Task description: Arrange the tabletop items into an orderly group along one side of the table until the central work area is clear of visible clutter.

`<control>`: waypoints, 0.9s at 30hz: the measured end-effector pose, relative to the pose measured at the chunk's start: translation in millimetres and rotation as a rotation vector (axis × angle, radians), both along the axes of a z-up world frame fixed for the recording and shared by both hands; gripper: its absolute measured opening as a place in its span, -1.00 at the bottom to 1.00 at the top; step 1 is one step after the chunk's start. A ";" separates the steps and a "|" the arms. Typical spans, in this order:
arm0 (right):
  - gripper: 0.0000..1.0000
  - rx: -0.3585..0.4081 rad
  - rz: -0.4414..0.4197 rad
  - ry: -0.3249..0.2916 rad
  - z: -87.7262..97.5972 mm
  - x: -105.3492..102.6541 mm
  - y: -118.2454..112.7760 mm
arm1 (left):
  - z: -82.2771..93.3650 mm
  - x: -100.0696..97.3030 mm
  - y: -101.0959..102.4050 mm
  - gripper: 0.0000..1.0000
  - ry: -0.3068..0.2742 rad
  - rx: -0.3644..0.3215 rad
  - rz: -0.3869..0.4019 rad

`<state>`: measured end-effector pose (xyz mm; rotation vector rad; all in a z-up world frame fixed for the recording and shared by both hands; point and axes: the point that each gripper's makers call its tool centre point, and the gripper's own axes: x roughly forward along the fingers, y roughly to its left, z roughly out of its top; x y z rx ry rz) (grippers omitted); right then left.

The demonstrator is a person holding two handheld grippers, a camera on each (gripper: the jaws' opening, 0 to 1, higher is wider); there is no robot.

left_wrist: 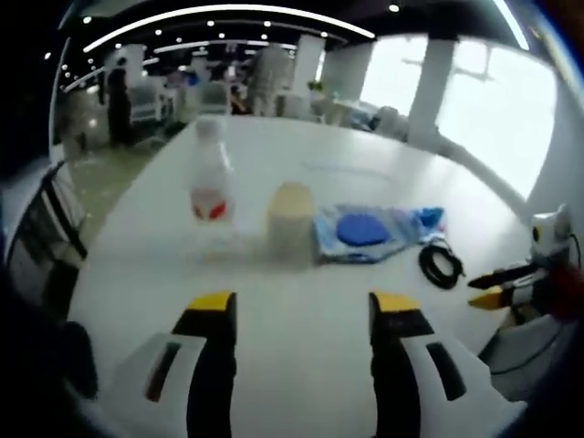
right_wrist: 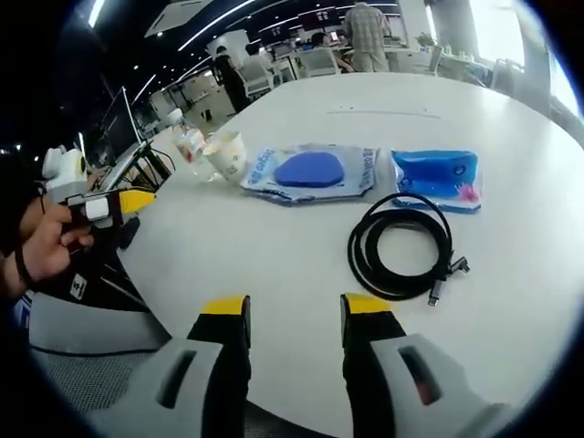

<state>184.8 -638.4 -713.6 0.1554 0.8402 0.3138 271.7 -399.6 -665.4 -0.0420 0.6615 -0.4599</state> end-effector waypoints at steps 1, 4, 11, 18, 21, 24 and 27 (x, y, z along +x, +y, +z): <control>-0.23 0.001 -0.002 0.001 -0.2 -0.4 -0.4 | -1.1 0.7 1.9 0.11 0.003 0.001 0.005; -0.23 0.000 -0.004 0.002 -0.3 -1.8 -1.5 | -1.0 5.9 6.8 0.11 -0.005 0.009 0.016; -0.23 -0.005 -0.018 0.008 -1.4 -5.3 -8.2 | 5.4 29.3 18.7 0.11 -0.026 0.017 0.049; -0.23 0.000 -0.055 0.011 -3.2 -9.4 -17.4 | 14.6 58.1 29.8 0.11 -0.056 0.030 0.080; -0.24 -0.002 -0.065 0.016 -4.5 -12.4 -20.6 | 20.0 73.8 35.4 0.11 -0.072 0.040 0.096; -0.24 -0.003 -0.077 0.020 -5.5 -14.3 -24.4 | 26.1 92.8 38.0 0.10 -0.090 0.045 0.101; -0.24 -0.007 -0.081 0.024 -6.1 -16.1 -26.4 | 29.3 111.0 38.8 0.10 -0.104 0.055 0.103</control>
